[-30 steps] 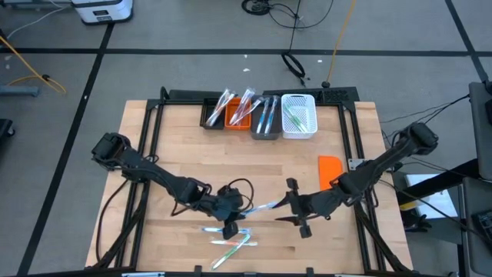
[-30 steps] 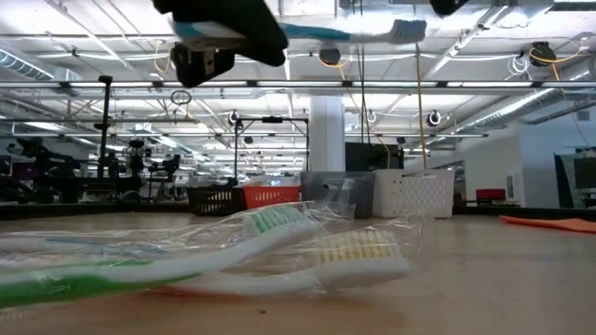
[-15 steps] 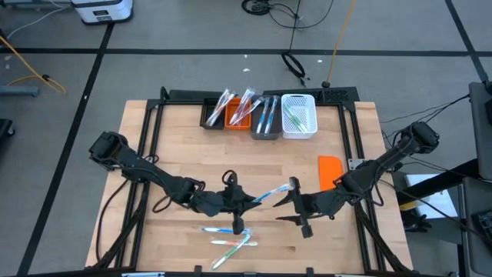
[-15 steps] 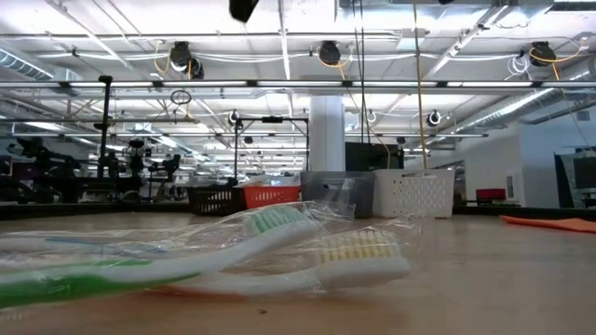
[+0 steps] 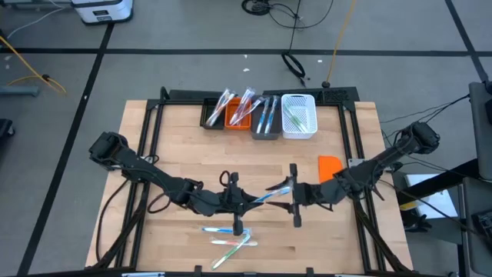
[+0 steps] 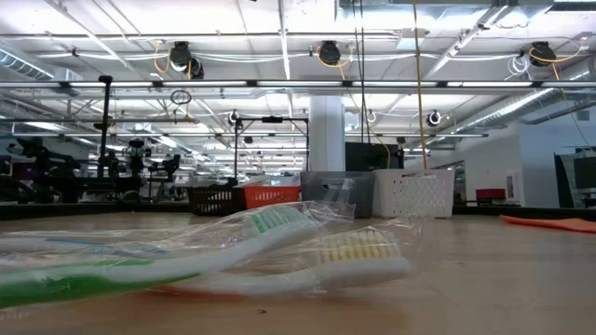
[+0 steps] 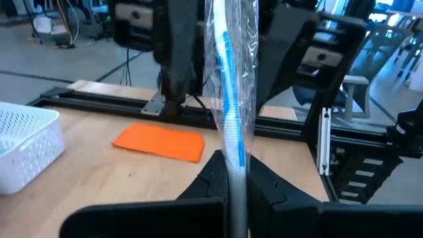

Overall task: Pick & Place Toothbrushes
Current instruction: Put the blue toothbrush into the gray bin

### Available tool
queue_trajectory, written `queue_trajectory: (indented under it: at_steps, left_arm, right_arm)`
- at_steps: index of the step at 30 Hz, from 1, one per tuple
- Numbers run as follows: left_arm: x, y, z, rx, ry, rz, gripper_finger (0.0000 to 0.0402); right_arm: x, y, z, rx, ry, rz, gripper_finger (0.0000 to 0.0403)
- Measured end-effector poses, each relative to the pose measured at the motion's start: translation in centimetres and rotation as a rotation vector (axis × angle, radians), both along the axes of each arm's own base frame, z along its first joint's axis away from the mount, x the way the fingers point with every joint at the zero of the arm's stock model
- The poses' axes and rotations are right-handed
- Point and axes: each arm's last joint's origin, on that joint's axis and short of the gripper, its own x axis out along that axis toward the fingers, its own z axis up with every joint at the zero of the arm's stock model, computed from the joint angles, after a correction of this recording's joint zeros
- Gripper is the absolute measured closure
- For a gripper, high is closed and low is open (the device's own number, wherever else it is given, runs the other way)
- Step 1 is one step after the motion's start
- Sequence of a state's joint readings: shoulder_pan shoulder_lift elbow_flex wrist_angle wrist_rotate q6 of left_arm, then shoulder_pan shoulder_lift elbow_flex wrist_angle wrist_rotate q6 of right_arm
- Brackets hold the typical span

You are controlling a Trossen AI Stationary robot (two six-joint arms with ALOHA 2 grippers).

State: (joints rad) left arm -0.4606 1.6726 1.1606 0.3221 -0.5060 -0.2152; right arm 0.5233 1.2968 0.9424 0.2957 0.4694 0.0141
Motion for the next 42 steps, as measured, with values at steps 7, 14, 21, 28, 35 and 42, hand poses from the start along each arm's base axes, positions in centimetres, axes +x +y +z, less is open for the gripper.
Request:
queue_trajectory:
  at_steps: [7, 14, 21, 28, 35, 42]
  left_arm:
    - [0.1, 0.1, 0.2, 0.018, -0.020, -0.001, 0.0394]
    - [0.1, 0.2, 0.2, 0.026, -0.020, 0.034, 0.0392]
    - [0.2, 0.5, 0.1, 0.048, -0.013, 0.042, 0.0375]
    - [0.2, 0.6, -0.2, 0.070, 0.017, 0.049, 0.0343]
    - [0.1, 0.7, -0.5, 0.168, 0.059, 0.053, 0.0287]
    - [-0.8, 1.0, 0.6, 0.309, 0.074, 0.097, 0.0196]
  right_arm:
    - [0.5, -0.6, 0.7, 0.039, -0.065, 0.034, 0.0237]
    - [0.7, -0.9, 1.0, 0.062, -0.094, 0.057, 0.0281]
    - [0.9, -1.0, 0.8, 0.039, -0.089, 0.054, 0.0385]
    - [0.9, -1.0, 0.8, 0.026, -0.083, 0.053, 0.0385]
    - [0.8, -1.0, 0.3, 0.031, -0.036, 0.049, 0.0385]
    - [0.8, -1.3, -0.5, 0.015, 0.045, 0.006, 0.0386]
